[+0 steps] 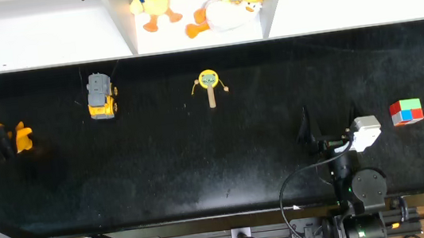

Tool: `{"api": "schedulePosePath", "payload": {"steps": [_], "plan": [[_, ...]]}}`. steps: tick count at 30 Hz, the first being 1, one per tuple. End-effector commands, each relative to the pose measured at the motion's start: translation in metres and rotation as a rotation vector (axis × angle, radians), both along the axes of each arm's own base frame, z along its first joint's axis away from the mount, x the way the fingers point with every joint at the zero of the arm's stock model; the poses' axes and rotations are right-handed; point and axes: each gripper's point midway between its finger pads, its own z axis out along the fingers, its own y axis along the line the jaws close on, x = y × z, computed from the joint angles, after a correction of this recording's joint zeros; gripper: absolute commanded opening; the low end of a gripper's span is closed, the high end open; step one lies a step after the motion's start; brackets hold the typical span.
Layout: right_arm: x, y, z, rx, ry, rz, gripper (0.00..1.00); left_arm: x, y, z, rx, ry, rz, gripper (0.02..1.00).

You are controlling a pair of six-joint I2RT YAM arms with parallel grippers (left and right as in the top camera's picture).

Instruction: Store Toys

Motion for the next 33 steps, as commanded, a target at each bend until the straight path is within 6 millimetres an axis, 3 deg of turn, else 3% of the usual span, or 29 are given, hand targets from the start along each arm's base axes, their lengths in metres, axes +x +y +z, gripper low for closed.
{"api": "schedulePosePath", "payload": {"steps": [1,18,28,33], "plan": [[0.000,0.000,-0.004,0.007,0.002,-0.005,0.996,0.000,-0.001,0.000,-0.006,-0.015,-0.016,0.704],[0.000,0.000,-0.004,0.007,0.002,-0.005,0.996,0.009,0.000,0.008,-0.053,-0.073,0.031,0.334],[0.000,0.000,-0.004,0.007,0.002,-0.005,0.996,0.031,-0.017,0.043,-0.079,-0.234,-0.055,0.202],[0.000,0.000,-0.004,0.007,0.002,-0.005,0.996,0.033,-0.027,0.076,-0.005,-0.291,-0.086,0.198]]}}
